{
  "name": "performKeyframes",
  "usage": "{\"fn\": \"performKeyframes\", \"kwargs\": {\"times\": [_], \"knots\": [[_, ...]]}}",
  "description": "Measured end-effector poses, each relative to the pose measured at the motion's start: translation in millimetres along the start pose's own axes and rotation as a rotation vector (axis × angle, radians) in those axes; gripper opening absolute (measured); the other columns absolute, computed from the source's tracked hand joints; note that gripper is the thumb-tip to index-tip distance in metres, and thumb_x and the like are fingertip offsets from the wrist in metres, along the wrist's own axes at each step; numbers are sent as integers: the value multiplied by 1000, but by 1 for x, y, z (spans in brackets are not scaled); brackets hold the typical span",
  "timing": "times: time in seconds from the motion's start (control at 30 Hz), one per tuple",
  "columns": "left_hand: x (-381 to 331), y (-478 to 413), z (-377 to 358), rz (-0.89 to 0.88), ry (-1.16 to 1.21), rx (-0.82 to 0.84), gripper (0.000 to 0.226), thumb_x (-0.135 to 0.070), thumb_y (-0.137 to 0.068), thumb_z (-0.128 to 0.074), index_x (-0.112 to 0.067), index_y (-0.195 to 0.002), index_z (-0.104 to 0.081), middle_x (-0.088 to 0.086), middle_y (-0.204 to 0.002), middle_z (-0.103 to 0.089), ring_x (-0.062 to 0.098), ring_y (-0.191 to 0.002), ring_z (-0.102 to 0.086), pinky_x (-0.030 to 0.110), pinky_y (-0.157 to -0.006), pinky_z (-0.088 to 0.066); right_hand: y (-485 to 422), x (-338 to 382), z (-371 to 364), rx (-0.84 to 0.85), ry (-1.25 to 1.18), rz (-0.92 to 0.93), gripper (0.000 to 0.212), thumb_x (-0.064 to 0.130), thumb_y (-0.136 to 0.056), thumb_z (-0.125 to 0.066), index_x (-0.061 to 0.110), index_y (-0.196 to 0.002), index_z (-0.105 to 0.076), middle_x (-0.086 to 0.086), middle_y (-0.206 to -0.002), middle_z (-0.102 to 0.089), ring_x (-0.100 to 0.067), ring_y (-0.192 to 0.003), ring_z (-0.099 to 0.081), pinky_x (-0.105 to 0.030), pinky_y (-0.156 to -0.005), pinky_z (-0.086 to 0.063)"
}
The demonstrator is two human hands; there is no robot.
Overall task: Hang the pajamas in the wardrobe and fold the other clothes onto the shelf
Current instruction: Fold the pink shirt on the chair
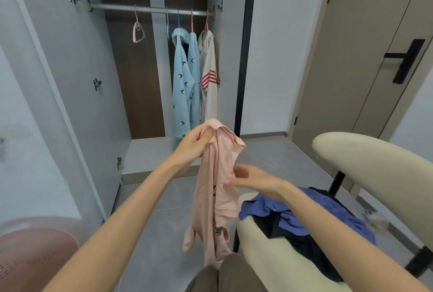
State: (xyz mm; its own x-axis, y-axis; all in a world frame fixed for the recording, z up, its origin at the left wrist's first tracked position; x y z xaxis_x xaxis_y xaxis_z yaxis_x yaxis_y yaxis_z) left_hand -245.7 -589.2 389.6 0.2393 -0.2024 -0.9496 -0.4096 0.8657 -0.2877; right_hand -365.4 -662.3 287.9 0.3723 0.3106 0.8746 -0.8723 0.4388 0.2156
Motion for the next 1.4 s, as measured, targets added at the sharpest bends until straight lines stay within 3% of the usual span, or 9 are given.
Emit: {"fn": "performKeyframes", "kwargs": {"times": [0.13, 0.2, 0.37, 0.53, 0.6, 0.73, 0.87, 1.03, 1.4], "knots": [[0, 1, -1, 60, 110, 2, 34, -42, -96, -44, -19, -115, -60, -1, -103, -67, 13, -95, -63, 28, -76, -51, -10, -5, -12, -96, 10, 12, 12, 36, -89, -63, 25, -84, -58, 13, -86, -63, 0, -78, -59, -8, -65, -44], [-4, 0, 14, 37, 149, -86, 32, -40, -97, -43, -21, -115, -61, 3, -112, -66, 17, -104, -62, 33, -85, -52, -8, 10, 13, -288, -14, 98, 28, 22, -93, -58, 17, -67, -51, 10, -63, -52, -5, -59, -47, -8, -49, -35], [2, 2, 61, -5, -60, -376, 20, -24, -101, -40, -19, -114, -54, -4, -111, -58, 14, -106, -53, 26, -85, -43, 28, 51, 93, -749, -99, 272, 28, 12, -93, -55, -1, -69, -53, -6, -62, -40, -16, -60, -33, -28, -52, -23], [13, 7, 58, 38, -277, -402, 29, -8, -95, -39, -7, -119, -55, 10, -109, -57, 26, -102, -54, 31, -79, -45, 40, 119, 96, -656, 156, 461, 31, 18, -92, -57, 15, -62, -50, 8, -59, -43, -3, -54, -35, -20, -51, -26], [5, 7, 47, 27, -373, -341, 46, -12, -91, -46, -9, -137, -41, 12, -136, -44, 24, -126, -41, 34, -101, -38, 38, 137, 87, -559, 240, 501, 26, 20, -92, -60, 15, -66, -56, 8, -62, -48, 0, -55, -38, -15, -52, -29], [-26, 1, 5, -139, -452, 28, 60, -36, -95, -51, -34, -147, -21, -16, -153, -18, -7, -137, -10, 24, -109, -11, 34, 152, 71, -411, 364, 508, 16, 19, -88, -64, 4, -82, -64, -4, -75, -59, -7, -66, -47, -18, -58, -35], [-37, 4, -23, -131, -427, 252, 32, -36, -99, -40, -40, -131, -41, -31, -123, -44, -32, -105, -35, -2, -84, -33, 37, 155, 64, -332, 333, 500, 12, 18, -86, -68, 5, -87, -66, -15, -82, -64, -10, -73, -53, -25, -65, -41], [-30, 7, -30, -121, -403, 249, 14, -31, -99, -43, -26, -100, -55, -11, -99, -59, -8, -85, -53, 6, -75, -42, 44, 150, 70, -323, 353, 495, 13, 18, -86, -68, 6, -92, -68, -15, -89, -67, -15, -78, -58, -31, -71, -45], [-67, 10, 2, -264, -187, -133, 14, -25, -101, -41, -23, -88, -47, -7, -84, -49, -8, -70, -46, 2, -64, -36, 25, 70, 64, -428, 308, 206, 30, 27, -74, -78, 14, -67, -52, 6, -63, -50, -9, -56, -43, -16, -48, -30]]}}
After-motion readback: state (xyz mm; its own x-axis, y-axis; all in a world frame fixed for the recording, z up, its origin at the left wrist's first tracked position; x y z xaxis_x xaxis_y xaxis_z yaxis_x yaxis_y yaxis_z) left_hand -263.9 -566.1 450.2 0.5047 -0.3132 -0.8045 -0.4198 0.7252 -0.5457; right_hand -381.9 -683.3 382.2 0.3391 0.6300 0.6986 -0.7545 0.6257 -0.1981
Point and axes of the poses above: each hand's wrist, its own y-axis away from the middle knuckle, its own z-axis out of the back of the hand, x = y × z, the point moved 10 cm from there along -y, towards the middle knuckle
